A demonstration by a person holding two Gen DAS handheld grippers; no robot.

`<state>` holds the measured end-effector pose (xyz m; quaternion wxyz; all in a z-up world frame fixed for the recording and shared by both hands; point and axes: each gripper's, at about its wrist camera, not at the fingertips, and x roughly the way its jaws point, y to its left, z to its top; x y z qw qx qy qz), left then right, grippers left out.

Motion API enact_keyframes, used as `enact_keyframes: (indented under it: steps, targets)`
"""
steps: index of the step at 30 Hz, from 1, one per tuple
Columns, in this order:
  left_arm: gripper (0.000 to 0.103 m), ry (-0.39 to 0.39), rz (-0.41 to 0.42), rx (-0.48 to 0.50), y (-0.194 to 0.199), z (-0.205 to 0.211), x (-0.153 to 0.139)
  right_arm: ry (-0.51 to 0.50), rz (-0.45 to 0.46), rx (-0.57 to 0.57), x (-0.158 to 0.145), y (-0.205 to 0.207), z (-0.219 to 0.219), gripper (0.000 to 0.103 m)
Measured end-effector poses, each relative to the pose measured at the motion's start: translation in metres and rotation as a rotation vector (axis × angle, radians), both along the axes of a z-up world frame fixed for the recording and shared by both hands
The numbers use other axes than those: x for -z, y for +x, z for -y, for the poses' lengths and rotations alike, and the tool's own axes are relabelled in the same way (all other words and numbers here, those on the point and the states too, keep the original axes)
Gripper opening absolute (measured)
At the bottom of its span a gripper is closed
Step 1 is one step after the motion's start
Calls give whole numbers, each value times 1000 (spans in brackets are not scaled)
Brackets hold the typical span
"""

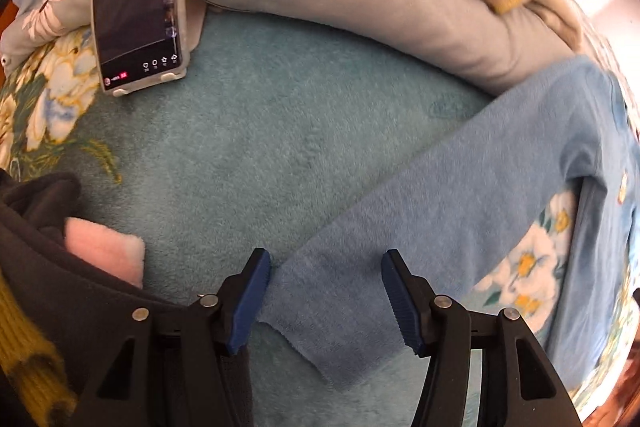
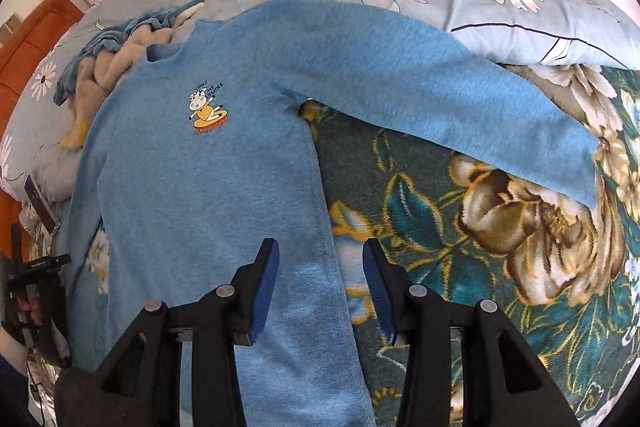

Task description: Fold clothes

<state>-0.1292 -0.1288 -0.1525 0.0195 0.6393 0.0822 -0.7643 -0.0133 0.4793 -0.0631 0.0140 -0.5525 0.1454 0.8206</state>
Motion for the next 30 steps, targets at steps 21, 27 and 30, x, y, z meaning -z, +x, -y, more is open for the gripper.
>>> enact_keyframes:
  steps: [21,27,30]
  targets:
    - [57,364,-77,79,68,-93,-49,-135,132,78,35,78,-37,49]
    - [57,447,84,218,81,-180,-8,-252,107,152,47,93,-45,51]
    - [57,530,149,224,91,-201,10,-291,102,136,48,94,-40,51]
